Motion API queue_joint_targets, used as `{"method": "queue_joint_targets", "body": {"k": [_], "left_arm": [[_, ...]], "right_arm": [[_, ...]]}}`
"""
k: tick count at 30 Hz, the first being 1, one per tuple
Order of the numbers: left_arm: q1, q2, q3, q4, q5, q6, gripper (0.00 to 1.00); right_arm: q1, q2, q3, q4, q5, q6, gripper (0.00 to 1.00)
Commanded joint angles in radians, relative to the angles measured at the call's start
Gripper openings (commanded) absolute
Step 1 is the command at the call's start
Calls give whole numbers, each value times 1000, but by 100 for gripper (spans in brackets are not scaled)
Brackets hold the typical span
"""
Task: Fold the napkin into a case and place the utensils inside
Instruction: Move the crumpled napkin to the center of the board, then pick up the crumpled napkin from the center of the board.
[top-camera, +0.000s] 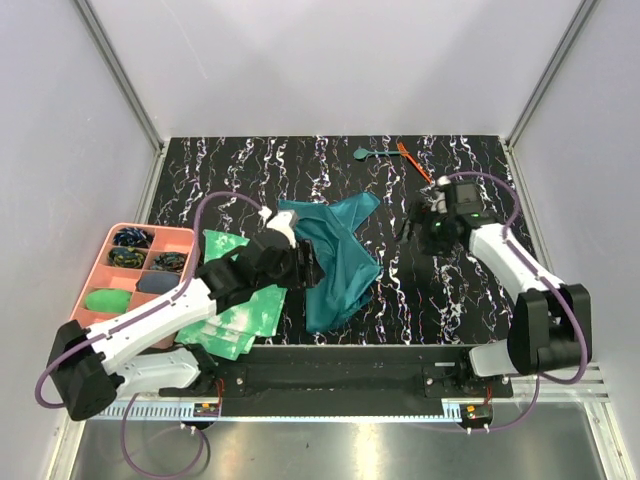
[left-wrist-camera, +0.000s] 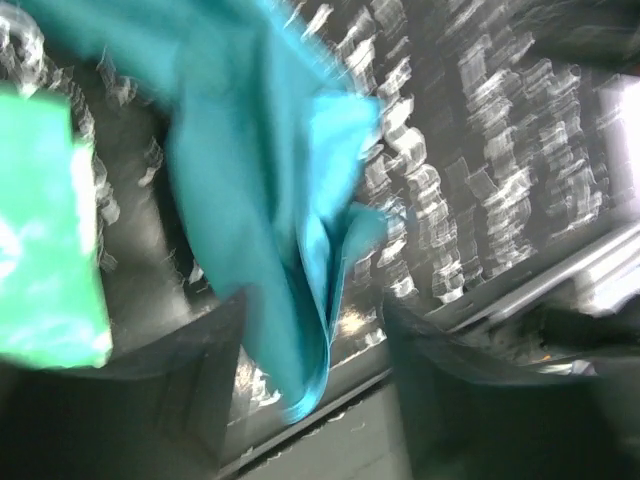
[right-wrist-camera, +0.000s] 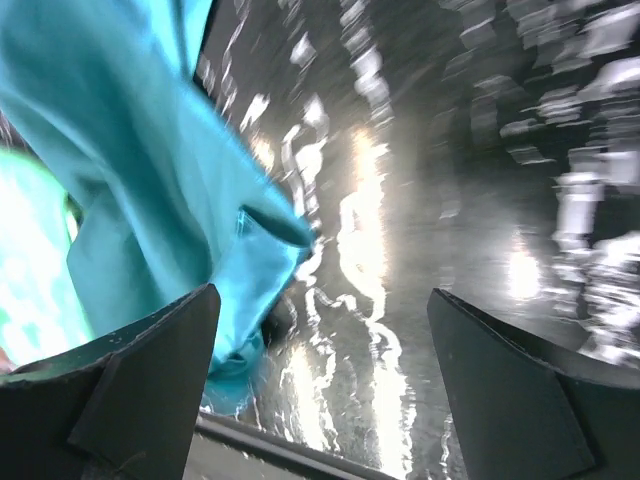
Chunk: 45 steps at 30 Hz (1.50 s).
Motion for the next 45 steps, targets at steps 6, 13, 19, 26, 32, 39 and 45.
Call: {"method": "queue_joint_targets", "body": {"k": [6, 13, 19, 26, 32, 39, 45], "left_arm": [[1, 183, 154, 50, 9, 280, 74], [-23, 510, 296, 104, 157, 253, 40], [-149, 478, 165, 231, 104, 174, 68], [-205, 561, 156, 227, 22, 124, 62], [-205, 598, 178, 165, -40, 125, 49], [-205, 557, 210, 133, -31, 160, 0], [-212, 273, 245, 77, -49, 294, 0]], "right_arm": [[170, 97, -105, 130, 8, 99, 73], [172, 97, -219, 352, -128, 250, 64], [172, 231, -193, 412, -201, 256, 66], [175, 292, -188, 492, -254, 290, 66], [173, 330, -176, 507, -266, 285, 52], [173, 295, -141, 465, -255, 276, 0], [86, -18, -15, 243, -169, 259, 0]]}}
